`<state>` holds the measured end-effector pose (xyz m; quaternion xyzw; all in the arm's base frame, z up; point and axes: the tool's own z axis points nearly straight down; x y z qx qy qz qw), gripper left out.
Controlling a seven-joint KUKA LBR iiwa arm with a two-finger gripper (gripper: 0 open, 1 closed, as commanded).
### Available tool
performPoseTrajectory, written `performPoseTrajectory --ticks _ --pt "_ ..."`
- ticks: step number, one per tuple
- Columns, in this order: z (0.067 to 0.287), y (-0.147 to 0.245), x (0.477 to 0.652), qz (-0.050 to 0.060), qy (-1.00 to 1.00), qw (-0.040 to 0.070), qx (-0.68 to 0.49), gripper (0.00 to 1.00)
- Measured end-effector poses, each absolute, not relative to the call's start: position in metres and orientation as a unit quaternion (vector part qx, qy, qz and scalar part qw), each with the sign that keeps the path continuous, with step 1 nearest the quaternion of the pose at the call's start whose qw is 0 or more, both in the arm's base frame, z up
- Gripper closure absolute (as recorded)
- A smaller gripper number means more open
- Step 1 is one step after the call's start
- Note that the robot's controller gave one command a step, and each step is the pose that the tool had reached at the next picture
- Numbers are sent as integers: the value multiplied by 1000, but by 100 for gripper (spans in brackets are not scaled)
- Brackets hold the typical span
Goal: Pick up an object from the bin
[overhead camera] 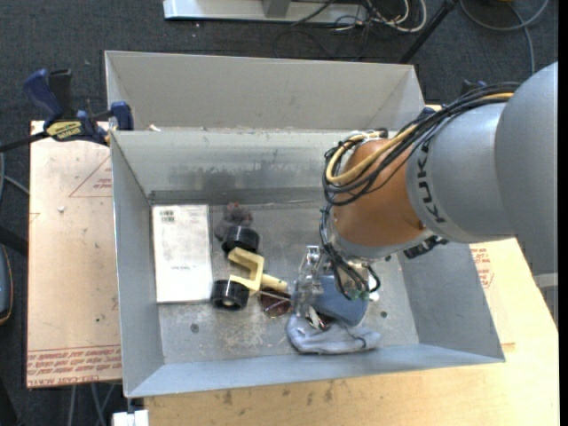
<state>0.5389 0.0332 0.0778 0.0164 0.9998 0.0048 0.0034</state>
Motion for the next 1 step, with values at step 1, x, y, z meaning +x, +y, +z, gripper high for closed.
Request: performPoseTrajectory --ticks 1 --pt "75 30 538 2 1000 5 17 0"
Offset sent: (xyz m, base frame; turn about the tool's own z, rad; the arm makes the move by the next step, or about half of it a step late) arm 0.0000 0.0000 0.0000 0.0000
